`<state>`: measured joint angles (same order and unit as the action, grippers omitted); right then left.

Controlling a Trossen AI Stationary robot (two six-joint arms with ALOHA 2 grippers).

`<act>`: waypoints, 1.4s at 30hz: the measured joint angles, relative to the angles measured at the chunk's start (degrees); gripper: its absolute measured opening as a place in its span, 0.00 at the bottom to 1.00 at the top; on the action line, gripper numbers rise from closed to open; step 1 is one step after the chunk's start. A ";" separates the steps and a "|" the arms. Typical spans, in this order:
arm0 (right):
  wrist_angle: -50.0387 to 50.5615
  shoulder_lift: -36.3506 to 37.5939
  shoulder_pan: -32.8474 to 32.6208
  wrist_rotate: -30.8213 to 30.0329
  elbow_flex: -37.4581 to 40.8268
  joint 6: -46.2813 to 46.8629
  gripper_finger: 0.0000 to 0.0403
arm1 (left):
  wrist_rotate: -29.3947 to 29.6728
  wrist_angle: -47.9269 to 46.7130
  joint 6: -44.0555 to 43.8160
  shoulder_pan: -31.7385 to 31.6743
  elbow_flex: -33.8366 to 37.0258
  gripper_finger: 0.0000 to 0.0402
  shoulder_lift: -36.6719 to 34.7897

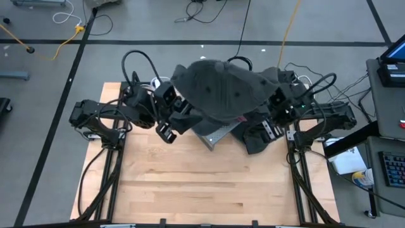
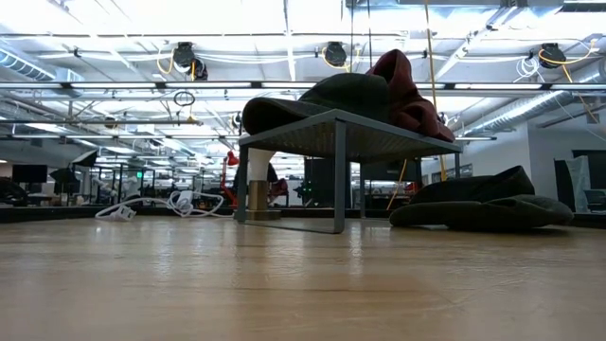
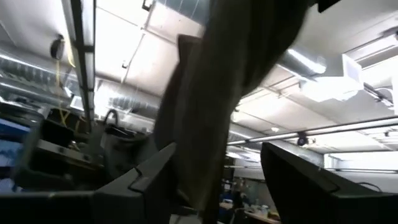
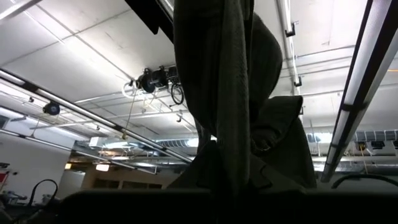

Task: Pick & Place hat
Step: Stack the bottom black cap on top of the black cap on the shelf

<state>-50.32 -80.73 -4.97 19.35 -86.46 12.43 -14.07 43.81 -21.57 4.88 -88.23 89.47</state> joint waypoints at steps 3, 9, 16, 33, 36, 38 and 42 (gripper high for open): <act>0.62 -0.29 -0.02 -1.27 -0.07 0.04 0.01 | 0.12 0.55 -0.89 0.65 0.00 0.46 0.00; 5.50 -0.38 0.02 -3.17 -0.04 2.20 0.13 | 0.52 1.92 -4.97 0.94 0.00 0.12 0.00; 25.26 4.74 0.00 -2.80 -0.04 4.90 0.39 | -1.66 1.53 -10.32 0.02 0.04 0.02 -1.38; 72.58 23.36 0.05 -22.34 -0.04 12.52 0.55 | -6.01 -49.94 -18.86 -1.60 0.00 0.02 -20.04; 74.02 23.26 0.15 -22.32 -0.04 16.07 0.53 | -7.79 -56.29 -22.62 -1.62 -0.02 0.02 -22.26; 74.31 22.56 0.15 -22.10 -0.04 18.38 0.52 | -9.40 -58.98 -24.54 -1.62 -0.02 0.02 -23.08; 74.60 20.12 0.15 -20.56 -0.04 20.49 0.51 | -11.93 -63.51 -28.17 -1.32 -0.02 0.02 -23.28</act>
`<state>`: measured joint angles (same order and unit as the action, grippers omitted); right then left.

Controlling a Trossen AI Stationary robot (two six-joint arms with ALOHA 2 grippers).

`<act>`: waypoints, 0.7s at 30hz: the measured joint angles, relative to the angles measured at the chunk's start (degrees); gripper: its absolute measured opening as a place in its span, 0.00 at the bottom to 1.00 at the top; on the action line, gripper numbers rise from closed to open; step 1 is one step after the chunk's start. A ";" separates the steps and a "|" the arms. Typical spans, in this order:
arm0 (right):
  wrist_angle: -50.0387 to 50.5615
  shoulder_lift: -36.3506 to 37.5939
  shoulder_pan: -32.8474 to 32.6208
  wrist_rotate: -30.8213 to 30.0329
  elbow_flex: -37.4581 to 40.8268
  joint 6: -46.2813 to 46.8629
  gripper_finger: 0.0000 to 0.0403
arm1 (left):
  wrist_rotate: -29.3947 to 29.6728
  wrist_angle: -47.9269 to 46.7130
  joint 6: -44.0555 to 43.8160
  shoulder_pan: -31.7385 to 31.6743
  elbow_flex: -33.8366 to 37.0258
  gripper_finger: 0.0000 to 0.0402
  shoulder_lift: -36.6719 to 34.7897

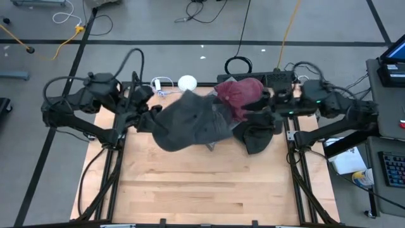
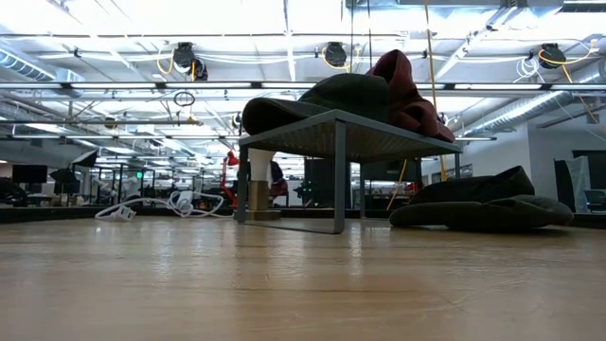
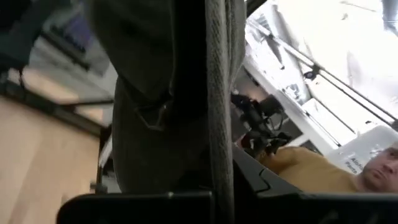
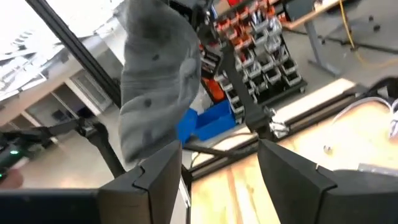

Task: Pick & Place hat
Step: Stack the bottom black cap on top of the black cap on the shelf

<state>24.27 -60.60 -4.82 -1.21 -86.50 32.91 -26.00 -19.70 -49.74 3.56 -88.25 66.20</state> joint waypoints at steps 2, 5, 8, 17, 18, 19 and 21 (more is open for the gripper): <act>0.00 -1.54 0.00 0.93 0.00 0.08 0.50 | -1.01 -1.85 -0.60 0.53 0.00 0.02 0.48; -1.51 -3.93 0.00 1.98 0.00 -0.14 0.50 | -1.66 -2.62 -0.30 1.09 0.01 0.02 1.77; -5.00 -6.34 0.00 4.68 0.00 -0.62 0.50 | -2.56 -2.48 0.11 1.16 0.02 0.02 3.45; -9.13 -11.77 -0.02 11.38 0.00 0.67 0.50 | -5.77 -2.47 1.66 0.89 0.02 0.02 6.95; -9.05 -12.06 -0.06 12.18 0.00 1.29 0.50 | -5.95 -2.44 1.86 0.84 0.02 0.02 6.95; -9.09 -12.26 -0.13 12.95 0.00 1.70 0.50 | -5.96 -2.35 2.02 0.84 0.02 0.02 6.95; -9.30 -12.29 -0.13 13.64 0.00 2.11 0.50 | -6.26 -2.32 2.02 0.55 0.02 0.02 6.93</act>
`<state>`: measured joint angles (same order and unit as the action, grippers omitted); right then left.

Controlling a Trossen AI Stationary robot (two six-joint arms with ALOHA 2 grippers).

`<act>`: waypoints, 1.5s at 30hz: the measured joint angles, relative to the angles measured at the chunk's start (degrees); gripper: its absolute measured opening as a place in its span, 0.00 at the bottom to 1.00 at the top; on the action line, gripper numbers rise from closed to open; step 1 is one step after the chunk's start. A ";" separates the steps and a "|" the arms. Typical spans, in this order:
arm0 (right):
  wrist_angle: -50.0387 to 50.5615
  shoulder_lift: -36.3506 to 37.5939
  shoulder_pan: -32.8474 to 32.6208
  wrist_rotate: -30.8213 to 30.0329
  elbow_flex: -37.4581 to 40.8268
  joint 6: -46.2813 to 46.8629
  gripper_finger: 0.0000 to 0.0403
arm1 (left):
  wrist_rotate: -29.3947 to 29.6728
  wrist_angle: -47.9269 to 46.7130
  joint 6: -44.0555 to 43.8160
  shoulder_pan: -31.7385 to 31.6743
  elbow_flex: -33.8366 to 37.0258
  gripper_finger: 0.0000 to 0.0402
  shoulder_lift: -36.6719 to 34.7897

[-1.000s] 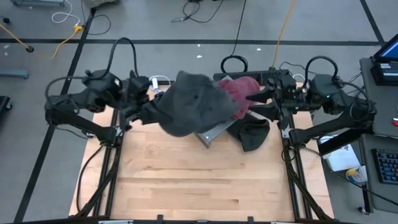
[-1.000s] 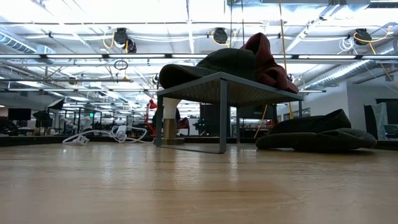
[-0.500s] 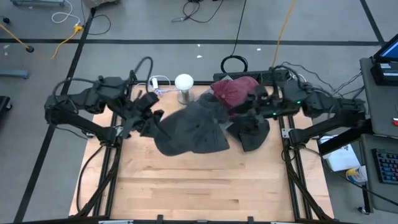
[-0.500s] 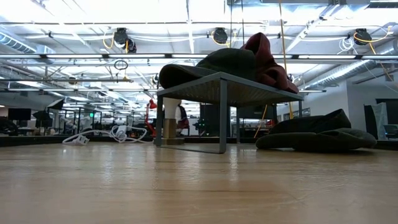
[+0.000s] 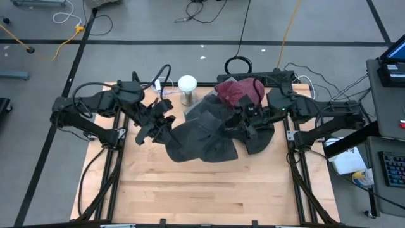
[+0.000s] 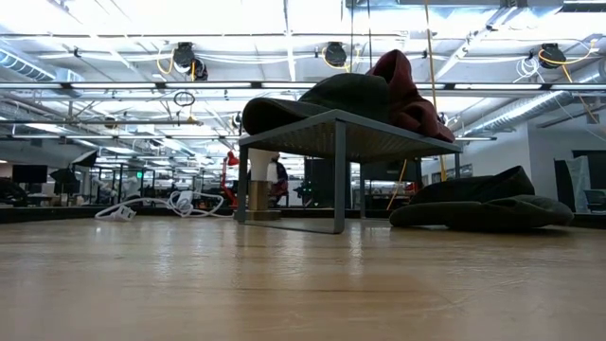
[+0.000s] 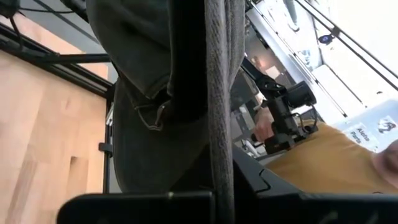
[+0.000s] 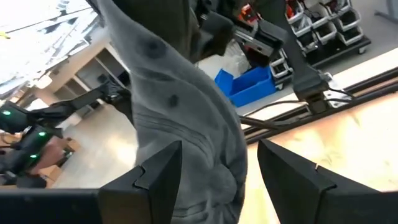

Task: Pick & Place hat
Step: Stack the bottom black cap on top of the black cap on the shelf

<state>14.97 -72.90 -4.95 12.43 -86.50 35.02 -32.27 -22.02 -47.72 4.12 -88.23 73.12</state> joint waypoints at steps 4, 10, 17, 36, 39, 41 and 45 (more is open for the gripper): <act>-0.20 0.72 -0.02 0.09 0.00 0.12 0.50 | -1.26 -0.19 -0.51 -0.58 0.00 0.02 -0.05; -0.23 1.59 -0.04 3.90 0.00 0.42 0.42 | -1.04 -0.83 -1.49 -2.07 0.00 0.02 -0.07; -0.16 1.54 -0.48 6.03 0.00 1.73 0.20 | -0.75 -0.57 -2.32 -3.82 0.00 0.02 -0.07; -4.88 5.94 -3.00 10.06 -3.05 20.67 0.01 | 7.40 -28.60 18.70 -4.37 -0.02 0.35 0.25; -4.89 5.94 -1.51 10.43 -3.91 21.56 0.00 | 10.20 -32.47 18.09 -4.18 -0.02 0.37 0.52; -4.97 6.00 0.27 10.87 -4.00 21.58 0.00 | 10.47 -32.05 17.17 -3.44 -0.02 0.36 0.43; -5.02 5.02 6.30 15.72 -4.02 22.61 0.00 | 10.42 -30.95 17.54 -1.34 -0.02 0.35 0.44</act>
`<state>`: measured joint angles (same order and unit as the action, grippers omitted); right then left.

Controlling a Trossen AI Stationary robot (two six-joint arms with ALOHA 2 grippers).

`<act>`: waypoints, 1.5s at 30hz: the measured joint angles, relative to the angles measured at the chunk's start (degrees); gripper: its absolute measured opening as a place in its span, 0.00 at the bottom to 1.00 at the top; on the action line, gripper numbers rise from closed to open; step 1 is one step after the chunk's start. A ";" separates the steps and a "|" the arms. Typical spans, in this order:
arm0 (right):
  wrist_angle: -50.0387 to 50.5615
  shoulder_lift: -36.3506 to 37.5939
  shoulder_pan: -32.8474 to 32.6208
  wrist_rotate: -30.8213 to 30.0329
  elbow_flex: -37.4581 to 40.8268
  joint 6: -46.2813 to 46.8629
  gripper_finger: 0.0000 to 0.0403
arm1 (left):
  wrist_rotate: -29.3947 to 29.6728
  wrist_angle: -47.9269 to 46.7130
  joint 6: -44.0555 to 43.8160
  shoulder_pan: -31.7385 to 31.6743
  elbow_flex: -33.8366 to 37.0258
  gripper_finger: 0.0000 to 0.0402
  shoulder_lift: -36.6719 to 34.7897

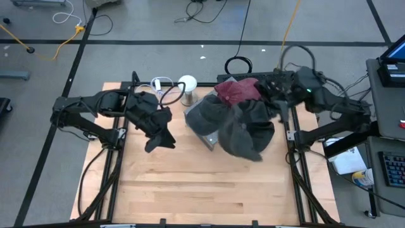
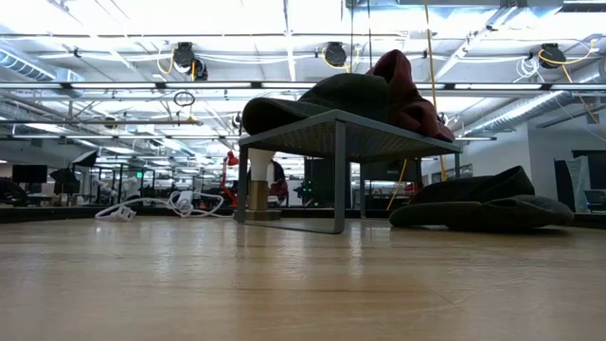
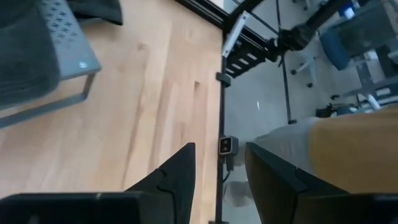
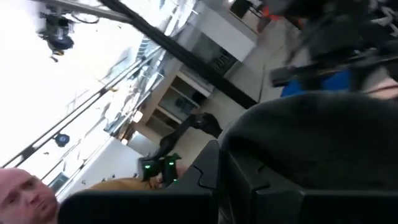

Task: Pick & Place hat
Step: Stack the bottom black cap on top of the black cap on the shelf

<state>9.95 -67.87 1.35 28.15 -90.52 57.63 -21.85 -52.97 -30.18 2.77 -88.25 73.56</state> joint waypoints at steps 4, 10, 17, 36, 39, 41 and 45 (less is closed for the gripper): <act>-0.26 -2.46 6.45 8.23 0.00 1.80 0.00 | -0.21 0.00 0.00 1.49 0.00 0.33 -0.01; -6.20 -8.27 15.72 22.22 0.00 7.38 0.00 | -0.80 0.02 0.08 3.53 0.00 0.33 0.00; -8.96 -17.56 22.96 34.15 -5.83 10.79 0.00 | -0.77 0.02 0.12 4.90 0.00 0.33 0.00; 2.93 -27.72 27.07 35.81 -9.44 1.37 0.00 | -1.36 -0.46 2.78 5.63 0.00 0.33 0.00; 7.48 -27.76 28.02 33.79 -8.39 -2.34 0.00 | -2.12 -0.46 3.49 5.63 0.00 0.33 0.00; 9.75 -27.75 28.69 33.00 -7.85 -4.24 0.00 | -2.14 -0.46 3.50 5.63 0.00 0.33 0.02; 12.40 -27.74 29.46 30.40 -7.16 -7.39 0.00 | -2.17 -0.46 3.56 5.63 0.00 0.33 0.02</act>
<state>22.35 -95.61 30.81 58.55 -97.68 50.24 -24.02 -53.43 -26.62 8.40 -88.25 73.58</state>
